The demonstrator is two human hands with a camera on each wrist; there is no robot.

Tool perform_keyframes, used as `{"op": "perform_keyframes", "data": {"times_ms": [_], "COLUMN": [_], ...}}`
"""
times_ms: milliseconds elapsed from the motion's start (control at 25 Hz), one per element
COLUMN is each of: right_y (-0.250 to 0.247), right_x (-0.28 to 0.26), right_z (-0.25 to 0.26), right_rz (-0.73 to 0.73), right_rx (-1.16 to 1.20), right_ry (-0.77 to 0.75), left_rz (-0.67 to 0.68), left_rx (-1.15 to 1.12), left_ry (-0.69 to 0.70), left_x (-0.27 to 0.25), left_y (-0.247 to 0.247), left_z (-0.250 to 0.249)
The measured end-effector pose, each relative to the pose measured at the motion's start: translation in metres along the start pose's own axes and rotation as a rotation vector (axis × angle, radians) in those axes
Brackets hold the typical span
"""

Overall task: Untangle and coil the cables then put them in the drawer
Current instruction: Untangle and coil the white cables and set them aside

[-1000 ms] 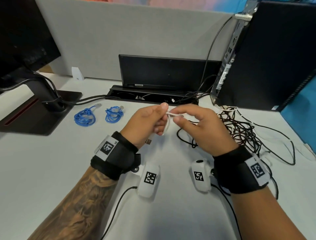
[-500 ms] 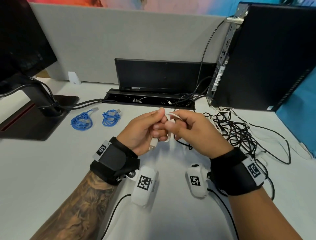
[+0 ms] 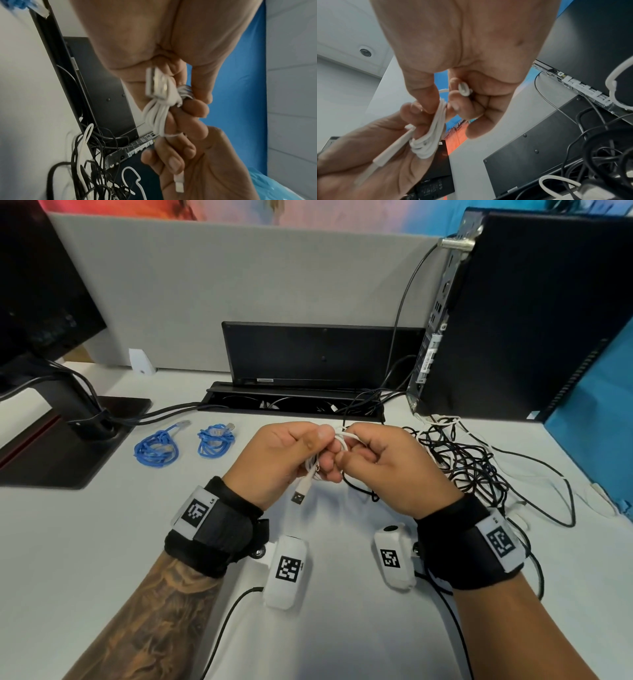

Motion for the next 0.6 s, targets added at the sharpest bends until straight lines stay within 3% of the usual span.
{"op": "perform_keyframes", "data": {"times_ms": [320,520,600], "right_y": [-0.008,-0.007,-0.001], "right_x": [-0.001,0.002,0.002], "right_z": [0.001,-0.007,-0.008], "right_rz": [-0.062,-0.108,-0.06], "right_rx": [0.028,0.042,0.036], "right_ry": [0.005,0.052,0.063], "left_rz": [0.006,-0.016,-0.103], "left_rx": [0.323,-0.198,-0.144], "left_ry": [0.182,-0.021,-0.004], "left_x": [-0.005,0.005,0.007], "left_y": [0.0,0.0,-0.01], "left_z": [-0.024,0.014,0.018]}}
Point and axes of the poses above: each hand's wrist, its own x-axis towards the middle knuckle, its own y-axis out of the palm, z = x × y, the point moved 10 cm from there along x, towards the middle knuckle, and after that the axes turned 14 degrees about -x, right-handed, at the moved point
